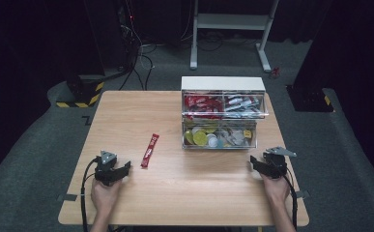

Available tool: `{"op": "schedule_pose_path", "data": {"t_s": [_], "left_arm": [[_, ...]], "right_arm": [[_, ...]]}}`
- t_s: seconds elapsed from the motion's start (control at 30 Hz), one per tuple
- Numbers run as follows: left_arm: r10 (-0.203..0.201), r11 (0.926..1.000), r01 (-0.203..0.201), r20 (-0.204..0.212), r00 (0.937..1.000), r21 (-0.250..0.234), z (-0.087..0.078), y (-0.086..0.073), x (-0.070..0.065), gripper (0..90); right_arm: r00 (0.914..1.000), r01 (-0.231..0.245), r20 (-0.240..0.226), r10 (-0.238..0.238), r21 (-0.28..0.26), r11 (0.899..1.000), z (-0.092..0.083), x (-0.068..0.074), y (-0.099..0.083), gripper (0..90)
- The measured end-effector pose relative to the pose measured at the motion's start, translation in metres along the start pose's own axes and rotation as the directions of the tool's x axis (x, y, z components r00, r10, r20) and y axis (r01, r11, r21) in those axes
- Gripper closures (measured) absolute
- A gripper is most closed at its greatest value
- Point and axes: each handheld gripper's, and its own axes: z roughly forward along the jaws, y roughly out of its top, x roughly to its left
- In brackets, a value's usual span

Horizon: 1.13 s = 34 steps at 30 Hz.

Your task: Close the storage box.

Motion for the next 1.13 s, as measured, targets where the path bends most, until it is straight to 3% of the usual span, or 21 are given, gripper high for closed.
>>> {"op": "schedule_pose_path", "data": {"t_s": [0.13, 0.23, 0.5, 1.13], "left_arm": [[0.003, 1.0000, -0.003, -0.002, 1.0000, 0.001, -0.0001, 0.0000, -0.0002, 37.2], [0.001, 1.0000, -0.001, -0.001, 1.0000, 0.002, -0.0004, -0.0002, -0.0007, 36.9], [0.005, 1.0000, -0.005, -0.009, 0.9999, 0.003, -0.0003, -0.0005, -0.0020, 36.8], [0.003, 1.0000, -0.003, 0.001, 1.0000, 0.002, -0.0007, -0.0007, -0.0017, 35.8]], "right_arm": [[1.0000, -0.003, 0.005, 0.003, 0.037, 0.999, 0.0018, -0.0008, 0.0003, 36.8], [0.9981, 0.040, 0.046, -0.042, 0.050, 0.998, 0.0020, 0.0003, -0.0002, 35.5], [0.9962, -0.008, 0.087, 0.002, 0.065, 0.998, -0.0001, 0.0009, -0.0026, 24.8], [0.9972, 0.005, 0.074, -0.010, 0.066, 0.998, -0.0031, 0.0013, -0.0054, 23.3]]}}
